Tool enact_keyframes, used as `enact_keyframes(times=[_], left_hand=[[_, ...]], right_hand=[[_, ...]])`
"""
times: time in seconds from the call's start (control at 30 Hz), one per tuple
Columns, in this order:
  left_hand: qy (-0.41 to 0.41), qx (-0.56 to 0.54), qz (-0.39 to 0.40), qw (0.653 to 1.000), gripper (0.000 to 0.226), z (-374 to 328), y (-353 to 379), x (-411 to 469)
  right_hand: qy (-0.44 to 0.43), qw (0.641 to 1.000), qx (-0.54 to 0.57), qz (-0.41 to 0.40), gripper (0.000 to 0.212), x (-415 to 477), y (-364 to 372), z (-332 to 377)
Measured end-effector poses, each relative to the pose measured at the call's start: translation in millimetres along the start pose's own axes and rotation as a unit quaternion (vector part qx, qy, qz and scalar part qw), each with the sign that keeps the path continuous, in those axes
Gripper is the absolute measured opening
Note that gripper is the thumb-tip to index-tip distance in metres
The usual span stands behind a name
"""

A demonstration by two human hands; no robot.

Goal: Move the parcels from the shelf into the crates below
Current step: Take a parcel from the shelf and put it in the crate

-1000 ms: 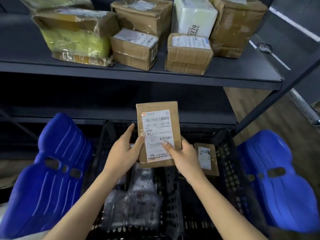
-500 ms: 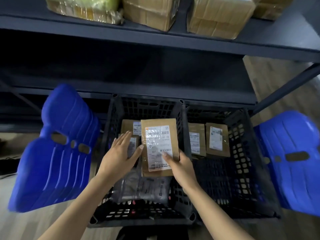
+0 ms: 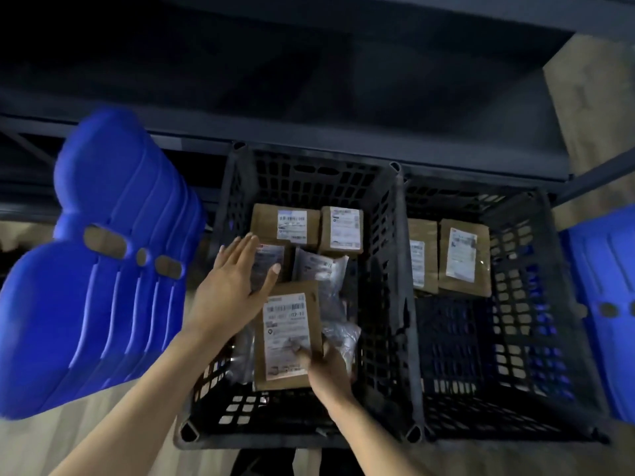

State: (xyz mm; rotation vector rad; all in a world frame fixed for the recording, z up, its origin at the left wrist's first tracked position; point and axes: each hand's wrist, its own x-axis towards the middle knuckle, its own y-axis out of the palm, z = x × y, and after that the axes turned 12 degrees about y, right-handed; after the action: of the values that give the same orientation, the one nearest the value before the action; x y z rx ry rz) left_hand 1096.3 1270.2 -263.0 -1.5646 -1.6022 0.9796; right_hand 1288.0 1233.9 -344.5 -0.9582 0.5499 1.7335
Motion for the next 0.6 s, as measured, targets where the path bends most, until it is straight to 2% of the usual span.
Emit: enact_keyframes(times=[0.2, 0.33, 0.5, 0.6], left_hand=[[0.046, 0.078, 0.017, 0.996, 0.071, 13, 8, 8], [0.057, 0.075, 0.044, 0.995, 0.069, 13, 17, 9], [0.065, 0.064, 0.058, 0.994, 0.069, 11, 23, 10], [0.071, 0.057, 0.063, 0.994, 0.069, 11, 26, 11]], right_hand=[[0.027, 0.999, 0.000, 0.039, 0.027, 23, 23, -14], [0.045, 0.997, -0.018, 0.063, 0.036, 32, 27, -24], [0.091, 0.986, -0.118, 0.079, 0.040, 38, 31, -30], [0.123, 0.985, -0.075, 0.090, 0.038, 45, 37, -29]])
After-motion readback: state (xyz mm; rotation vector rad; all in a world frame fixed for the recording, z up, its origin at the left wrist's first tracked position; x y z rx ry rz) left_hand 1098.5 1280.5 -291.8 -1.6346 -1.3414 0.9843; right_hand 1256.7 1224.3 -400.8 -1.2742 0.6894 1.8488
